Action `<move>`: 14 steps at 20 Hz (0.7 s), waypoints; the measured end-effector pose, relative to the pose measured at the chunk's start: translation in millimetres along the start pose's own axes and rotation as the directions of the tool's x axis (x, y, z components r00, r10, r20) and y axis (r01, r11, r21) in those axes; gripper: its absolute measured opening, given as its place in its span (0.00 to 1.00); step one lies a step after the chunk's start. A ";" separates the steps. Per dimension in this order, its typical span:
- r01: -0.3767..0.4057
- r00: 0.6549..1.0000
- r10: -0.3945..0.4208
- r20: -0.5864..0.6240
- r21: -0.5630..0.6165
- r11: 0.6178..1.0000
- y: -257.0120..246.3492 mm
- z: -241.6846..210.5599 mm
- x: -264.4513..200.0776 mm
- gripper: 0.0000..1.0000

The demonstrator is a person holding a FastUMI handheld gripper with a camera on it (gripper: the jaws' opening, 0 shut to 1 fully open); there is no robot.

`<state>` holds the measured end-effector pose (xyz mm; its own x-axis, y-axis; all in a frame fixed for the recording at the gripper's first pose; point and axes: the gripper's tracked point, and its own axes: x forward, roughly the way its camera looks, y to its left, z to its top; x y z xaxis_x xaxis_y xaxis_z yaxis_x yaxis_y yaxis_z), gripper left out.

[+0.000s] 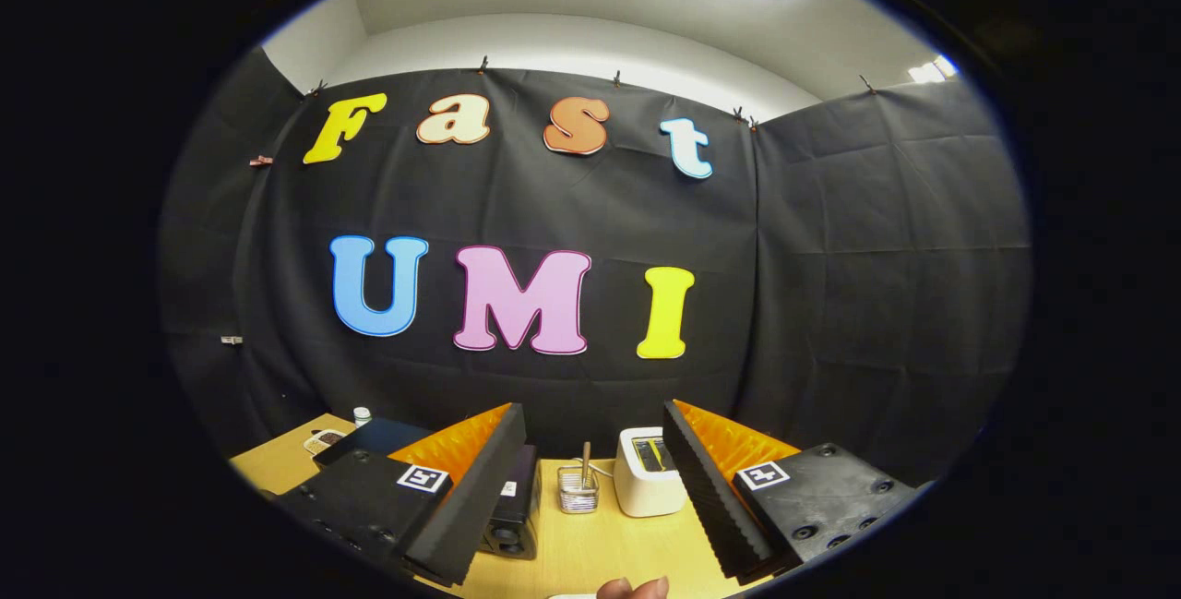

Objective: Open the toaster oven, put the food inside, and close the toaster oven door.

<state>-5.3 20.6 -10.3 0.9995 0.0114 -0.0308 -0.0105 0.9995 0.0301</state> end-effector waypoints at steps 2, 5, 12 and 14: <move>-0.032 0.999 0.033 -0.016 0.025 0.999 25.6 -5.9 0.3 0.98; -0.087 0.996 0.088 -0.033 0.033 0.996 73.0 -17.5 -1.8 0.98; -0.184 0.955 0.192 -0.226 0.059 0.981 185.3 -114.6 -2.5 0.98; -0.177 0.943 0.189 -0.273 0.068 0.982 206.3 -139.5 2.1 0.98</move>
<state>-9.7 231.0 -143.5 0.9323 0.2078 -0.2960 -0.1852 0.9773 0.1026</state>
